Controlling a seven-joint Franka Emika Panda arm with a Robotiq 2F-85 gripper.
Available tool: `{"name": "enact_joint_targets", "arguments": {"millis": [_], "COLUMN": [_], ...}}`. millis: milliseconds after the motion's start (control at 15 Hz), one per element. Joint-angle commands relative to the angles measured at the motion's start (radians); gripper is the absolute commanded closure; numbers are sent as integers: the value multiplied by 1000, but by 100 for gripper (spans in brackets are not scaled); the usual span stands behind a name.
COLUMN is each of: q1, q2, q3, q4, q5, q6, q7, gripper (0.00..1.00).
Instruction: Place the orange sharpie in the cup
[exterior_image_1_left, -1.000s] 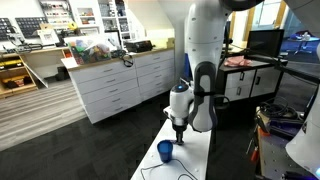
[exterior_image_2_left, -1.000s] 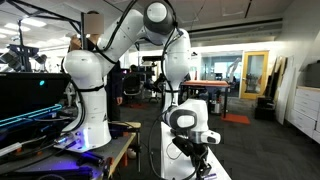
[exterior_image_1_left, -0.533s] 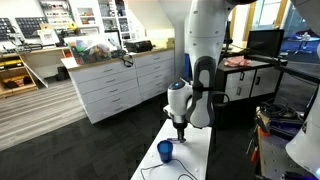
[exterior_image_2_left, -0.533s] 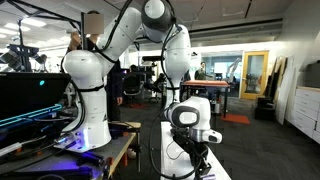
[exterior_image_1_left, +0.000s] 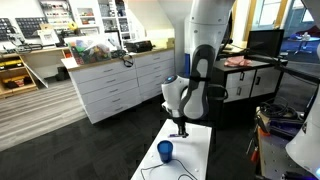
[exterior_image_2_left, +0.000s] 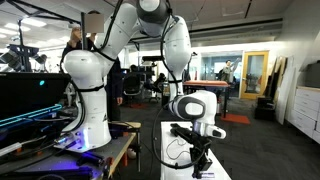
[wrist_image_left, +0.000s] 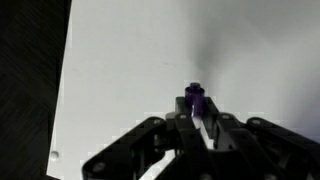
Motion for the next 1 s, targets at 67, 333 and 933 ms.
{"name": "enact_joint_targets", "arguments": {"millis": [67,333,933], "q1": [-33,-67,-128], "q2": [-84,-107,-77], "q3": [15,42,117], "q4": [25,94,303], "q5": [-24,-26,-18], "q6": [-201,-386,-762], "q7": [-25,-55,-145], "gripper": [94,94,94]}}
